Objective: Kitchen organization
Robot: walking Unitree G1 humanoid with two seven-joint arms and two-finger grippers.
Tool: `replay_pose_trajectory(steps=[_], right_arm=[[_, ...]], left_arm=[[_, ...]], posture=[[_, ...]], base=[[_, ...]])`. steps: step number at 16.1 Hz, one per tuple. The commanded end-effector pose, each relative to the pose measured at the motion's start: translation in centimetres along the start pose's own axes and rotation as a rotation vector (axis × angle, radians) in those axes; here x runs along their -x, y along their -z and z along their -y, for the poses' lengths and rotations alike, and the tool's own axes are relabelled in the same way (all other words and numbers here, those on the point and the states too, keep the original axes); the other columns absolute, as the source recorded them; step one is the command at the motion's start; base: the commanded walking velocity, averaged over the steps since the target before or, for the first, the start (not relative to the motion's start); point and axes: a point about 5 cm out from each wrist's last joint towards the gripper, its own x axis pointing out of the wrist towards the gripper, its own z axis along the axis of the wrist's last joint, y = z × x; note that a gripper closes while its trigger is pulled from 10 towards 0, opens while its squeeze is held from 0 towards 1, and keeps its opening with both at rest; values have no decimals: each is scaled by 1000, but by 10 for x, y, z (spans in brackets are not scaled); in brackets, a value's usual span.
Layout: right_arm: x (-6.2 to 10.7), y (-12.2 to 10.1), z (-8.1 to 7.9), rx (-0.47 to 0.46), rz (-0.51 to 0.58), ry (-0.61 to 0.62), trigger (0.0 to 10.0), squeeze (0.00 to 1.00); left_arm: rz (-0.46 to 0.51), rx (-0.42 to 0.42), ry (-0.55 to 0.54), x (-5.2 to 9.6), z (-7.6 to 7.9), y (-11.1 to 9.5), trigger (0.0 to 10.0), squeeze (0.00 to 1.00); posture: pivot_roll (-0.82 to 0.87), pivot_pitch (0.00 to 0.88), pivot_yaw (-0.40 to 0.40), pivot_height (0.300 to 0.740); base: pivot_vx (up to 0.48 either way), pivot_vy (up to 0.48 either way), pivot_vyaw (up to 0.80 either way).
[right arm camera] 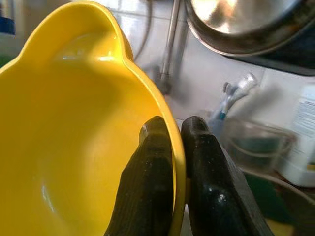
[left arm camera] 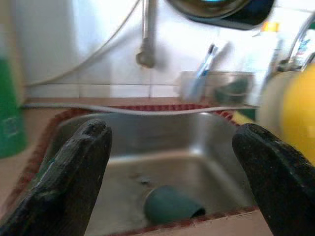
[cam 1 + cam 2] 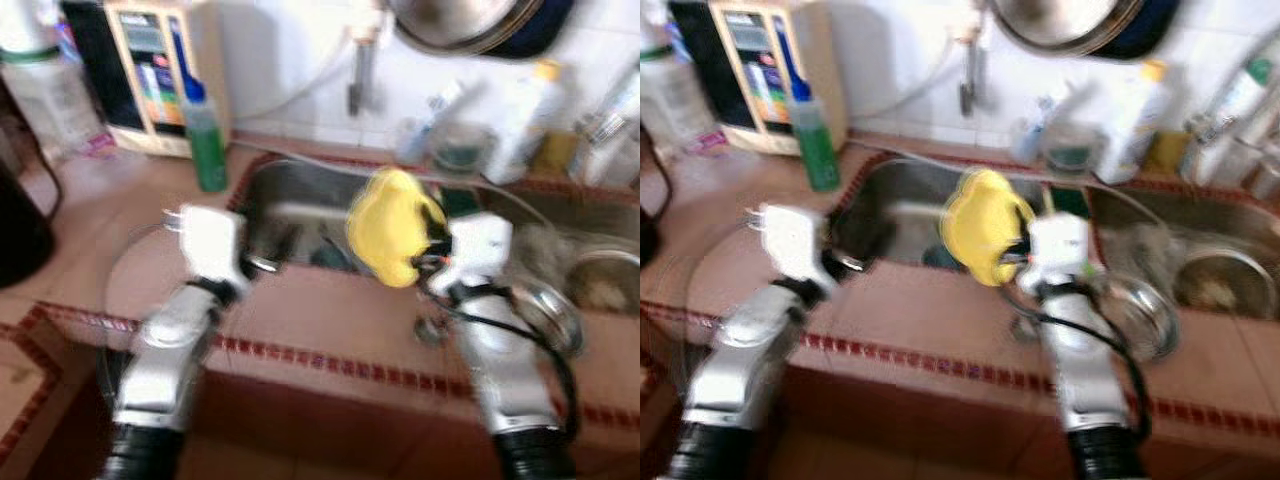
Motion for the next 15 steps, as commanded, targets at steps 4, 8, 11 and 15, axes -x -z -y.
replay_pose_trajectory(steps=[4,8,11,15], right_arm=[[-4,-7,-10,-14,35,-31,10000,0],[-4,-5,-11,-19,27,-38,10000,0],[-5,-1,-11,-40,-16,-18,10000,0],[-11,7,4,-35,-109,55,10000,0]], left_arm=[[15,-20,-22,3,-11,-7,10000,0],[12,-4,-11,3,-9,-7,10000,0],[-2,8,5,5,-6,-6,10000,0],[-47,-30,40,5,2,-9,10000,0]], posture=[[-111,0,-9,740],[-109,0,-10,740],[-107,0,-10,740],[-101,0,-9,740]], base=[[335,0,0],[234,0,0],[0,0,0],[0,0,0]])
